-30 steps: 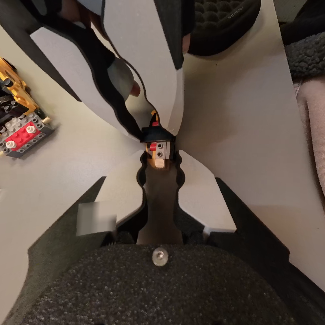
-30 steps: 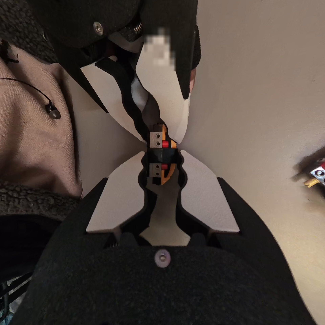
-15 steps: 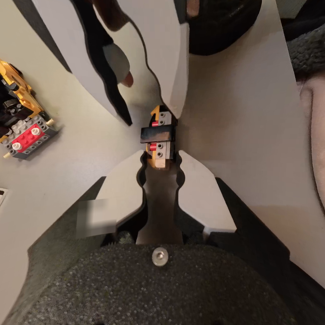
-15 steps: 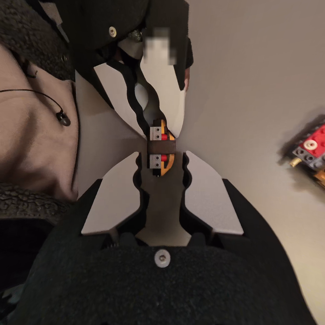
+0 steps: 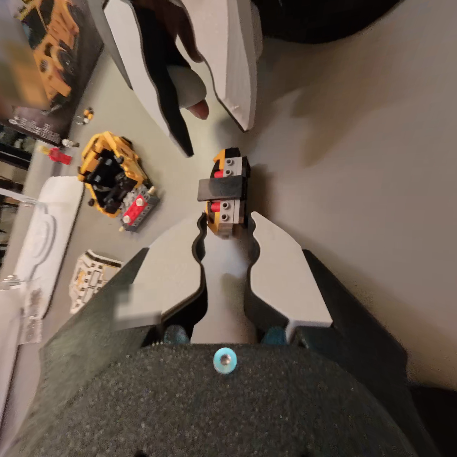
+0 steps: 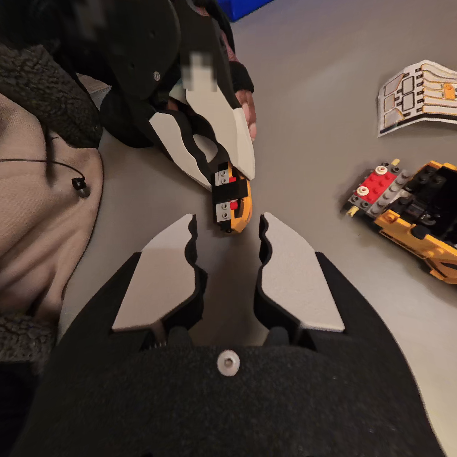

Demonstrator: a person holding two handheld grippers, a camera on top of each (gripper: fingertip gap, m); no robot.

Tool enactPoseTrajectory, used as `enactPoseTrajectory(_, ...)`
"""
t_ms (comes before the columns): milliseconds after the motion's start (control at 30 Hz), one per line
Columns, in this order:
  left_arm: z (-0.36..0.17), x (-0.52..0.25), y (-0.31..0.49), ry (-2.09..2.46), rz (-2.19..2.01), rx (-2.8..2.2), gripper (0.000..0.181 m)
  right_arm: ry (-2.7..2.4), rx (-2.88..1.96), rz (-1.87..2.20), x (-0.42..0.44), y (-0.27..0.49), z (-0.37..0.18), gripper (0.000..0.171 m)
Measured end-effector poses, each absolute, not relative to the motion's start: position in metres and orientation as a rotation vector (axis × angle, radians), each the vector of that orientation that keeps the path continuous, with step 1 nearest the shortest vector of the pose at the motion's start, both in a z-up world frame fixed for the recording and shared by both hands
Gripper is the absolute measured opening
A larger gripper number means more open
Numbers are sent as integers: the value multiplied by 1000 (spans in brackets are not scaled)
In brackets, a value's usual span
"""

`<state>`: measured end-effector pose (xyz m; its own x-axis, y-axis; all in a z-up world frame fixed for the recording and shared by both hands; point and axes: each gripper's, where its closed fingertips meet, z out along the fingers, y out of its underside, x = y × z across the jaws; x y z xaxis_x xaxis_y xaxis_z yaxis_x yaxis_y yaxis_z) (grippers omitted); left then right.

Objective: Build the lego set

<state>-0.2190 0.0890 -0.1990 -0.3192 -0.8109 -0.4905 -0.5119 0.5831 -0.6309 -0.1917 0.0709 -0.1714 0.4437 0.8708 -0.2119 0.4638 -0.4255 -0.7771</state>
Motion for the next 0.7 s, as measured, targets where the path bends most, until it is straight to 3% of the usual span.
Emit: enactPoseTrajectory(700, -164, -209, 104, 1798, -39, -672, 31, -891, -2113, 1210, -204, 86, -166, 55)
